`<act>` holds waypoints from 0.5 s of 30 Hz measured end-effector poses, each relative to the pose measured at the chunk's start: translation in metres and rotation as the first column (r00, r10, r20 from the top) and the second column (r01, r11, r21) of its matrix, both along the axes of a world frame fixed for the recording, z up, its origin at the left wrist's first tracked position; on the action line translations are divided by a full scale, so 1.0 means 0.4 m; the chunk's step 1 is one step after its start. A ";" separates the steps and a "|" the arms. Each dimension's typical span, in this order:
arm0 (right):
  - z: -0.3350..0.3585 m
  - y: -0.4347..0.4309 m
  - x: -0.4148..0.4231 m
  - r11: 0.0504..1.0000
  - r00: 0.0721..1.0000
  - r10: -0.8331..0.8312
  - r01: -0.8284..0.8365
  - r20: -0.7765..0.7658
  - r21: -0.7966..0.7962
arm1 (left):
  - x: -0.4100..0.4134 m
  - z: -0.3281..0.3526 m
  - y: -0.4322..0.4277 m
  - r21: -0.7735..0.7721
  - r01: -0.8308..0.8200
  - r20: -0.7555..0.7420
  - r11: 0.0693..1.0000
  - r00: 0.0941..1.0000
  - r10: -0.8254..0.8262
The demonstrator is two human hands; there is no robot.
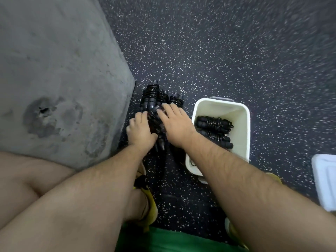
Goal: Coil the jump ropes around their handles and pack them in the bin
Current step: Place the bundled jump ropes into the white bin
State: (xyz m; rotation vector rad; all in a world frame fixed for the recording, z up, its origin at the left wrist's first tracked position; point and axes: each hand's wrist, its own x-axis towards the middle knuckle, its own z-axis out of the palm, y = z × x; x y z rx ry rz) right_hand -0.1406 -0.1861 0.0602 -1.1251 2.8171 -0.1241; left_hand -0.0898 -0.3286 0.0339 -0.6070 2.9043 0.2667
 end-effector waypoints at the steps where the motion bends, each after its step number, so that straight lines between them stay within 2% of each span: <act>1: 0.007 0.015 -0.001 1.000 1.000 -0.010 0.010 -0.004 -0.009 | -0.004 0.026 0.006 -0.029 0.172 -0.070 0.985 0.982 -0.174; 3: 0.023 0.046 -0.006 0.999 0.999 -0.040 0.039 -0.001 -0.027 | -0.015 0.070 0.028 -0.046 0.425 -0.200 0.904 0.883 -0.425; 4: 0.032 0.062 -0.012 0.997 0.998 -0.066 0.066 0.000 -0.044 | -0.022 0.084 0.041 -0.027 0.488 -0.245 0.872 0.843 -0.480; 9: 0.066 0.179 -0.017 0.982 0.991 -0.130 0.131 0.014 -0.135 | -0.045 0.113 0.110 0.070 0.599 -0.325 0.797 0.769 -0.550; 12: 0.041 0.269 -0.005 0.964 0.972 -0.234 0.232 0.002 -0.132 | -0.053 0.107 0.161 0.092 0.565 -0.307 0.820 0.800 -0.517; 15: 0.007 0.349 -0.008 0.910 0.914 -0.405 0.402 -0.013 -0.105 | -0.069 0.096 0.215 0.197 0.484 -0.201 0.853 0.871 -0.448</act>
